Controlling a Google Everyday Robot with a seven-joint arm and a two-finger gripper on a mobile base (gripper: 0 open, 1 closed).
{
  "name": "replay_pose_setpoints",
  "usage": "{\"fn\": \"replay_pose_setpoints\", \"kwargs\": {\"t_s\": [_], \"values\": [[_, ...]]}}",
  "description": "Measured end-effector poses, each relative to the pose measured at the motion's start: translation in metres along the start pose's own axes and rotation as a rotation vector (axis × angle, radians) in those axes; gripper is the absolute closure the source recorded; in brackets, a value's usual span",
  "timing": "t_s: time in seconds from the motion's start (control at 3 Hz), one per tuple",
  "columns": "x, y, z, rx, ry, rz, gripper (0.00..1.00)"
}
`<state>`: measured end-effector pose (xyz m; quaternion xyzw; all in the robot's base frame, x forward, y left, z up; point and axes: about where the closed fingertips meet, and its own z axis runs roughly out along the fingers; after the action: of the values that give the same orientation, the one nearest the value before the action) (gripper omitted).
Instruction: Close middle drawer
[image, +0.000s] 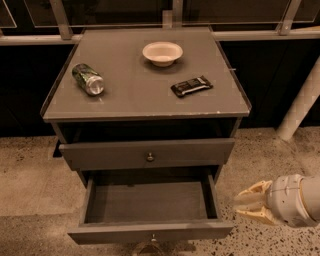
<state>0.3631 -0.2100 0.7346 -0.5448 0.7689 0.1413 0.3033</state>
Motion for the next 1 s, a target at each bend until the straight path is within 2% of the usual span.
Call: {"fn": "replay_pose_setpoints", "kwargs": {"t_s": [0.33, 0.67, 1.0], "values": [[0.000, 0.000, 0.000, 0.000, 0.000, 0.000, 0.89], [0.000, 0.000, 0.000, 0.000, 0.000, 0.000, 1.00], [0.026, 0.002, 0.031, -0.027, -0.058, 0.020, 1.00]]}}
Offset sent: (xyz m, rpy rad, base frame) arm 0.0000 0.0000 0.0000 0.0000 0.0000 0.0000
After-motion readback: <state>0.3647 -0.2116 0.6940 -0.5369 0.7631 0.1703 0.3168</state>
